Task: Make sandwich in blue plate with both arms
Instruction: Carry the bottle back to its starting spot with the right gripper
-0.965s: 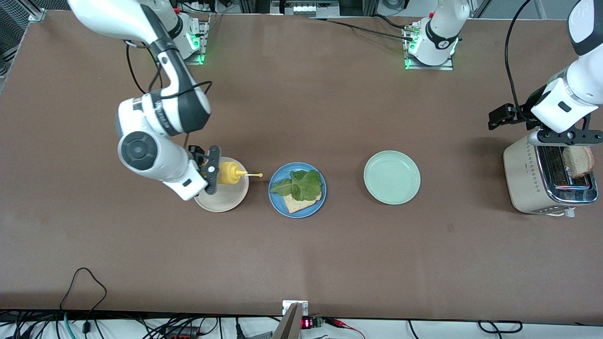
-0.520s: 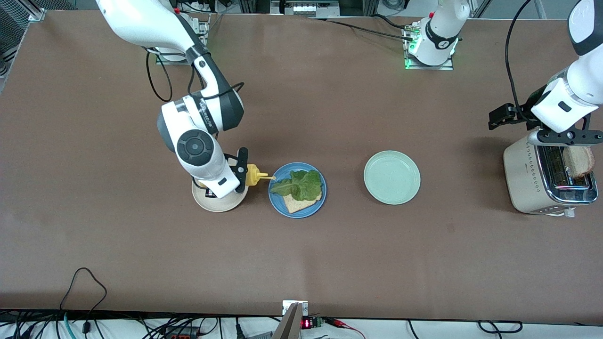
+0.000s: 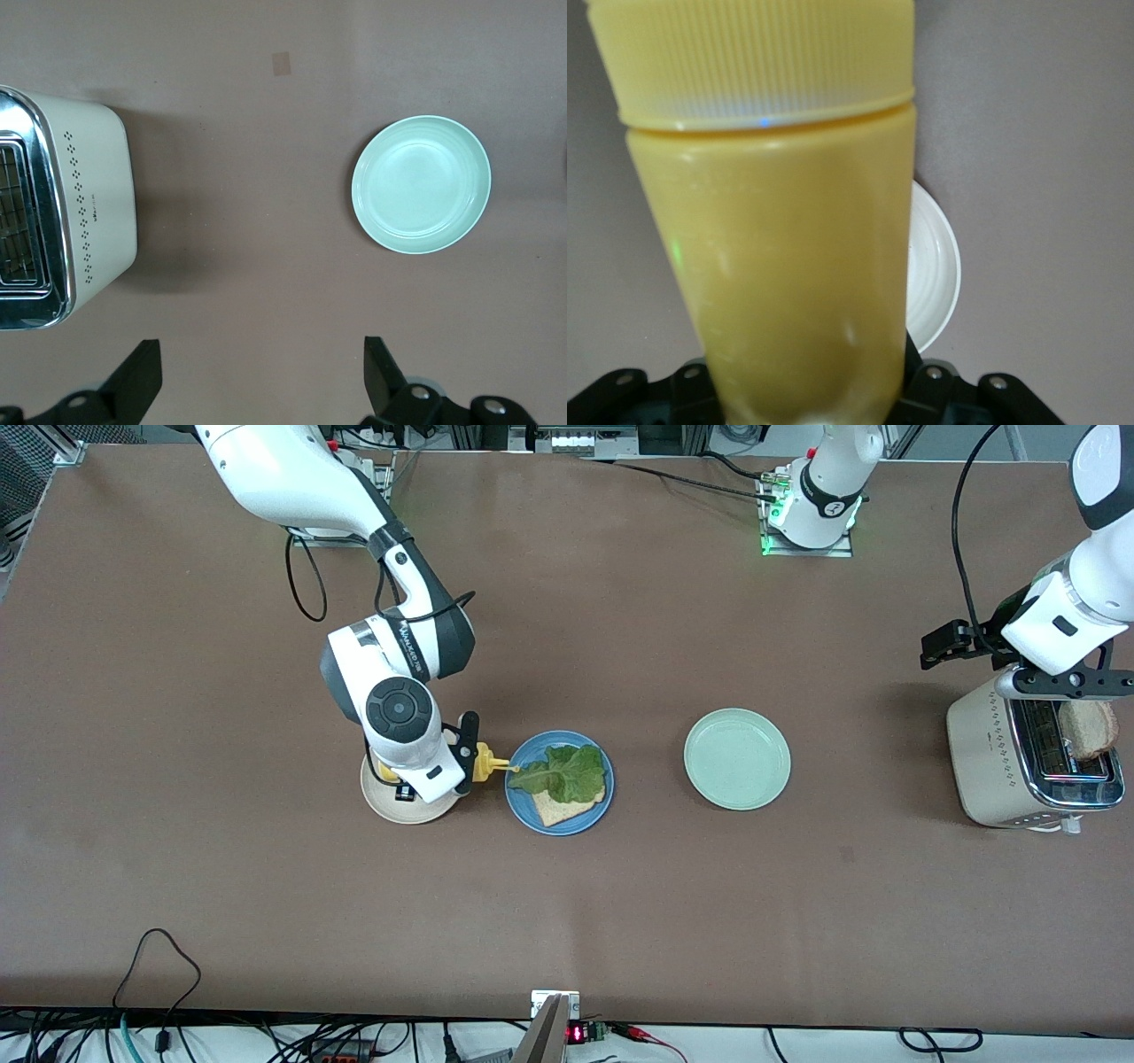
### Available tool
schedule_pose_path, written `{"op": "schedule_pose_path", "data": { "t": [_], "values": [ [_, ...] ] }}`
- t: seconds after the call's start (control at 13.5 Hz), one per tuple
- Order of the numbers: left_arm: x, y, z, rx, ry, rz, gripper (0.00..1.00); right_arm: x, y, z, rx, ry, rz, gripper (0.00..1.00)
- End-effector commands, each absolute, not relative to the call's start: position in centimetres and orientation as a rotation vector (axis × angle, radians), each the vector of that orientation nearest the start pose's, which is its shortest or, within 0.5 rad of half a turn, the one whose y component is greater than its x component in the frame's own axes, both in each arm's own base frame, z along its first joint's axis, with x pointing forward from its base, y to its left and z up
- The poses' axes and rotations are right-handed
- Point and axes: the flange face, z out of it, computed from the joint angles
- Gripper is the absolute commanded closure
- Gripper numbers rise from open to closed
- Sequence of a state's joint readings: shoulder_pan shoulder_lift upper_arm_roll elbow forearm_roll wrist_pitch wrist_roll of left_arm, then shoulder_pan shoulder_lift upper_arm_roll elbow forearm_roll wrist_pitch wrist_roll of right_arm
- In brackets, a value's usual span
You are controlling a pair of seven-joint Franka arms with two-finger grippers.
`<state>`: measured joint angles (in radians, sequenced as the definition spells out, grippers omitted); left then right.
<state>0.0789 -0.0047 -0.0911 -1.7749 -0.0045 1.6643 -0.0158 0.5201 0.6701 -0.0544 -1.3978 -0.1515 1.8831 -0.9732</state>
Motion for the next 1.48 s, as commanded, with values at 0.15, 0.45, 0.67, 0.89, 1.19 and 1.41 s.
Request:
{"op": "schedule_pose_path", "data": {
  "t": [0.15,0.45,0.67,0.89,1.19,1.41],
  "values": [
    [55.5,-0.4,54.3,-3.134,0.018,0.128,0.00,64.0,30.6,31.7,-2.396,-2.210,0.346,1.00],
    [55.5,-0.5,54.4,-3.136,0.018,0.118,0.00,67.1,20.5,35.7,-2.309,-2.016,0.226,1.00],
    [56.1,-0.5,54.5,-3.137,0.018,0.079,0.00,67.9,8.8,38.3,-2.161,-1.805,0.094,1.00],
    [56.2,-0.4,54.4,-3.134,0.019,0.079,0.00,67.2,-2.5,38.3,-2.010,-1.639,-0.083,1.00],
    [56.4,-0.5,54.9,-3.138,0.018,0.063,0.00,64.0,-13.8,37.2,-1.813,-1.606,-0.226,1.00],
    [57.1,-0.3,55.1,-3.137,0.019,0.055,0.00,61.7,-19.4,34.8,-1.682,-1.610,-0.343,1.00]
  ]
}}
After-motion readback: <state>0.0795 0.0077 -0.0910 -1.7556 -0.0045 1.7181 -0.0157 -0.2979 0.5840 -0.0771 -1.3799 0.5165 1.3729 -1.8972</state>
